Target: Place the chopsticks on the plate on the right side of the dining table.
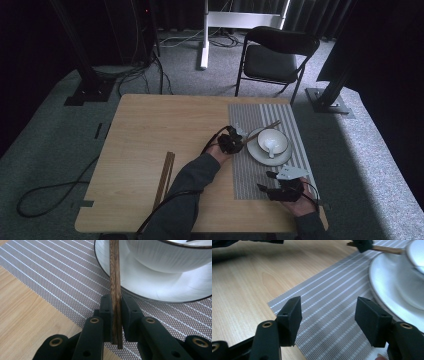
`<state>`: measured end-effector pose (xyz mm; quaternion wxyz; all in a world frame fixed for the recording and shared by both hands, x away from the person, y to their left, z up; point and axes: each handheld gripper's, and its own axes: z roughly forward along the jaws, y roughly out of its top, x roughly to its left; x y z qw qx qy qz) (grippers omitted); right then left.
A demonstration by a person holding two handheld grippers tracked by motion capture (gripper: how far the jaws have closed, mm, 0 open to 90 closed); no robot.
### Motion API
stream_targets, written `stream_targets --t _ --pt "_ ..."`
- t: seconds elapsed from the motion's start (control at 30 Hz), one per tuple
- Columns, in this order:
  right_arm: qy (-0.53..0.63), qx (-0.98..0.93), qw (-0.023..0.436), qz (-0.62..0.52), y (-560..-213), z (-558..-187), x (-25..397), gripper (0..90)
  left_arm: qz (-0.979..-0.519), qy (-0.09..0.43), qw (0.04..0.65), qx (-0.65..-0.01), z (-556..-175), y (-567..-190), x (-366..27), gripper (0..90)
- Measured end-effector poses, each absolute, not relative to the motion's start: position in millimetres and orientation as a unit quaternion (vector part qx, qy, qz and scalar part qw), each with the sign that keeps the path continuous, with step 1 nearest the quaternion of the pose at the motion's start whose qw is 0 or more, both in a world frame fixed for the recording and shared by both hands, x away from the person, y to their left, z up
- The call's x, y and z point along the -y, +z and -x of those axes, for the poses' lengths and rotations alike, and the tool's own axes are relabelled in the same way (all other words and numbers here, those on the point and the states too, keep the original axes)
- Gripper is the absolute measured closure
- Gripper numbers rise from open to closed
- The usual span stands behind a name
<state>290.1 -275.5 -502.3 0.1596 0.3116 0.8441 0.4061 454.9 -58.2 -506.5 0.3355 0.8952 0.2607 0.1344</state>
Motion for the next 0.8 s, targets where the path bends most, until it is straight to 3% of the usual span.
stream_targets --t 0.43,0.8 --pt "0.411 -0.813 0.204 -0.359 -492 -295 314 38.5 -0.897 0.132 0.337 -0.254 -463 -504 61 79.7" --pt "0.432 -0.756 0.253 -0.422 -475 -320 343 45.0 -0.901 0.131 0.335 -0.244 -467 -505 63 79.7"
